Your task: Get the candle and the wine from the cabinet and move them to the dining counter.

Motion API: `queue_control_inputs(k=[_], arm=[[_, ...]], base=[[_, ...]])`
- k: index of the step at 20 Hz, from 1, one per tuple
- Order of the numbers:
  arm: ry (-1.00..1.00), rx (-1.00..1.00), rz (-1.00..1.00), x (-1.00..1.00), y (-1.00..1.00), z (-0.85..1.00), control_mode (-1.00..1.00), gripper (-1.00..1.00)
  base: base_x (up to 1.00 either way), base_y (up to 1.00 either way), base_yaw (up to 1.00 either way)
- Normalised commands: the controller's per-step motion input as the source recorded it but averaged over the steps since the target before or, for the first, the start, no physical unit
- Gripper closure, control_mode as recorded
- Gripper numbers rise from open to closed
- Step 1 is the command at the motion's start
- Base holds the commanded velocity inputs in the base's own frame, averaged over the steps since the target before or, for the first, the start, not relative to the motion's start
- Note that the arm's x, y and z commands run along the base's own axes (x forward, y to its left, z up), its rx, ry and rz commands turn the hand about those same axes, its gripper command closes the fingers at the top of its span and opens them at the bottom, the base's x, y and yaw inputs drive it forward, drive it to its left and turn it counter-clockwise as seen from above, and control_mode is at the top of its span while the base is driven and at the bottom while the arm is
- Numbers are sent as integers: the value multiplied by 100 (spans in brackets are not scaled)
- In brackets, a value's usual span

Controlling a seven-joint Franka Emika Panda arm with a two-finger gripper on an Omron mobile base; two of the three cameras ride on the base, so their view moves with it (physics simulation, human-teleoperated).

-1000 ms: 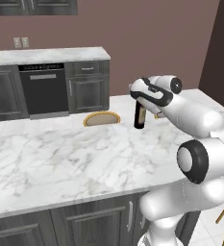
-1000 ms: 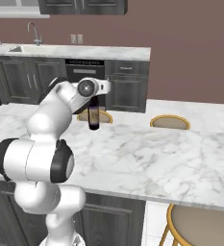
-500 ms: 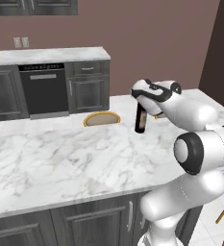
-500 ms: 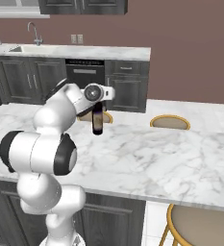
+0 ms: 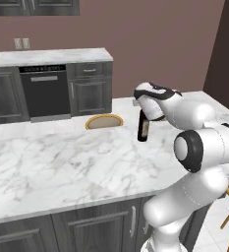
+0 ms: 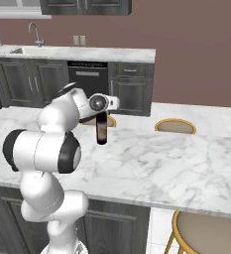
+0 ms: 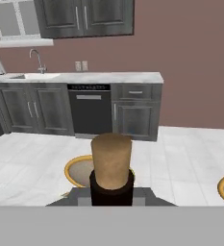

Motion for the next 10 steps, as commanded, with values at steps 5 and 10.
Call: queue_control_inputs(k=[5,10], arm=[[0,0,0,10,0,-38,-100,100],[2,0,0,10,0,-34,-100,100]], base=[[0,0,0],[0,0,0]])
